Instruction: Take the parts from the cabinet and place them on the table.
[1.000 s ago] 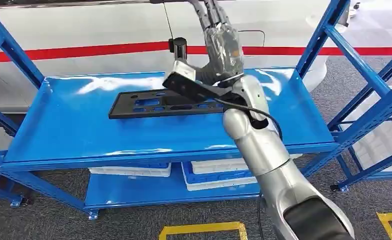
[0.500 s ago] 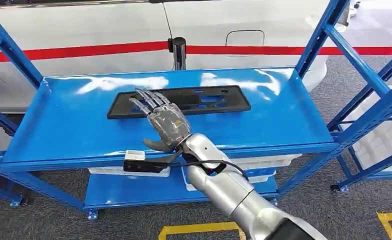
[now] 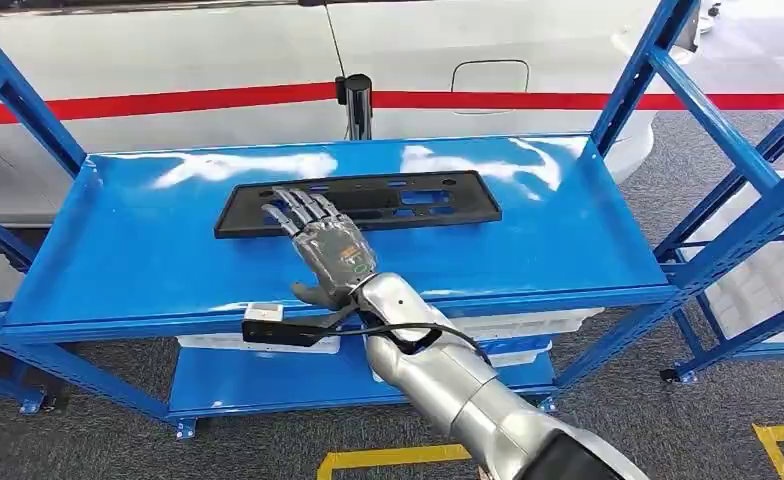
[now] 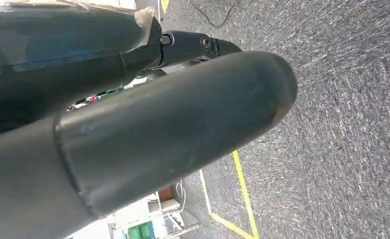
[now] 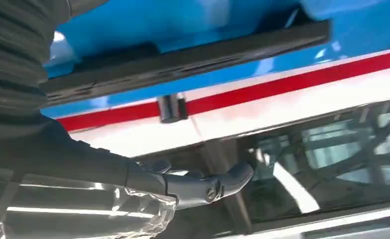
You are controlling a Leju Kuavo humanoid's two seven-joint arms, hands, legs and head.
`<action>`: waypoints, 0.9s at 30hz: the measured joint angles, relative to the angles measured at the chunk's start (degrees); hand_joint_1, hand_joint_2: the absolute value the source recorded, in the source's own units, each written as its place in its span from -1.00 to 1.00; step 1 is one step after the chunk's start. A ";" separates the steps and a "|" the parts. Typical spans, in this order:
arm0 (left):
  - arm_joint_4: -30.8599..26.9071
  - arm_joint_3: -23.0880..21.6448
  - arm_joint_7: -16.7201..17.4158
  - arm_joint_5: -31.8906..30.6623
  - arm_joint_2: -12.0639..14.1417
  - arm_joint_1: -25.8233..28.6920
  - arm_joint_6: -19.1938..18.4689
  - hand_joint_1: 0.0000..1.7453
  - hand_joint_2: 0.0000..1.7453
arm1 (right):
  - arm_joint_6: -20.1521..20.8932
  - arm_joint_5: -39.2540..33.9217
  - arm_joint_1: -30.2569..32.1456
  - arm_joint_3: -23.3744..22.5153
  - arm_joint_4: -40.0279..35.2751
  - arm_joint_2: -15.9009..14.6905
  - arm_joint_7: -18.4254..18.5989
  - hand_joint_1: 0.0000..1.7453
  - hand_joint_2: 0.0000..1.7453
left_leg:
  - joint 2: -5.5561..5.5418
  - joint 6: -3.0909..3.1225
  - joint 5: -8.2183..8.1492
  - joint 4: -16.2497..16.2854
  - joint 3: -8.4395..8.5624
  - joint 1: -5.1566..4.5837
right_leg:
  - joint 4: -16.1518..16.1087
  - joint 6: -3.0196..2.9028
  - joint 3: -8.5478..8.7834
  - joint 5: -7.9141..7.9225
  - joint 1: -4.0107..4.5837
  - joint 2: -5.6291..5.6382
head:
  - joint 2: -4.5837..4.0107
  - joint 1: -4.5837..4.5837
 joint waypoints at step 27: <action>0.00 2.16 -0.35 -8.02 0.09 -0.11 -0.83 -1.00 -1.00 | -5.77 23.42 -4.97 -25.83 16.97 -3.47 14.99 -1.00 1.00 | 0.00 0.00 0.01 0.03 -0.01 -0.01 | 0.00 0.02 0.05 0.03 -0.04 0.01 | -0.02 -0.02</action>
